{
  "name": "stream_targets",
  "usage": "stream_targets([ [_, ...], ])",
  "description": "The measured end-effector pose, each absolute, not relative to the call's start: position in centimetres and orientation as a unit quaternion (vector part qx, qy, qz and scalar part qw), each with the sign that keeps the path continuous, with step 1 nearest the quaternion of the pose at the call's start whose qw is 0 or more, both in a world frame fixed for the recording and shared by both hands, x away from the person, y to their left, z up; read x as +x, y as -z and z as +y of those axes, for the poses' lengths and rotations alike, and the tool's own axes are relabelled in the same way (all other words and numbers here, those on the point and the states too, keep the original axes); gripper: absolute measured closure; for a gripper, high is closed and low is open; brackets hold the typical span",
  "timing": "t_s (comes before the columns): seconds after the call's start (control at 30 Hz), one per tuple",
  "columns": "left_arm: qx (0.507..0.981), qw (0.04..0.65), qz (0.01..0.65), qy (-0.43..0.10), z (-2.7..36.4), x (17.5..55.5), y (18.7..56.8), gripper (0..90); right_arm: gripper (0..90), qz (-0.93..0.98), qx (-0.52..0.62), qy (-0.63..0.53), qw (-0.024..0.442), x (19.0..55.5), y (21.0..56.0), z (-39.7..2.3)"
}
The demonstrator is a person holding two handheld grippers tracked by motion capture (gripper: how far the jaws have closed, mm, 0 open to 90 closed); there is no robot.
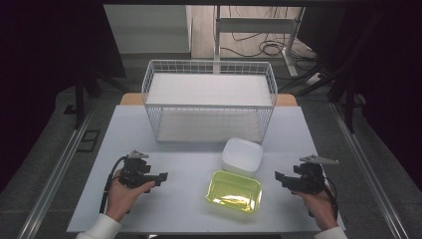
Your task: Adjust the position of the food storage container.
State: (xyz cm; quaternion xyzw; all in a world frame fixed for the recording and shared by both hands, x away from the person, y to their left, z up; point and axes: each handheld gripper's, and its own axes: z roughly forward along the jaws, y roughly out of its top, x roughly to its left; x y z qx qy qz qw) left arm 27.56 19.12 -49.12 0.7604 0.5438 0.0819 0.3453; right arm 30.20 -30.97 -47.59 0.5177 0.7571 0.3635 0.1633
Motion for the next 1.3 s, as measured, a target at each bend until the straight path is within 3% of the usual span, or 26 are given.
stream_targets([
  [0.9,0.782,0.338,0.522,-0.038,19.2,27.5,49.2,24.6,30.6,0.799,0.506,-0.301,0.120,30.7,46.8,-30.7],
  [1.3,0.791,0.332,0.513,-0.030,18.6,27.9,49.3,24.8,62.0,0.839,0.475,-0.259,0.061,29.5,46.8,-30.2],
])
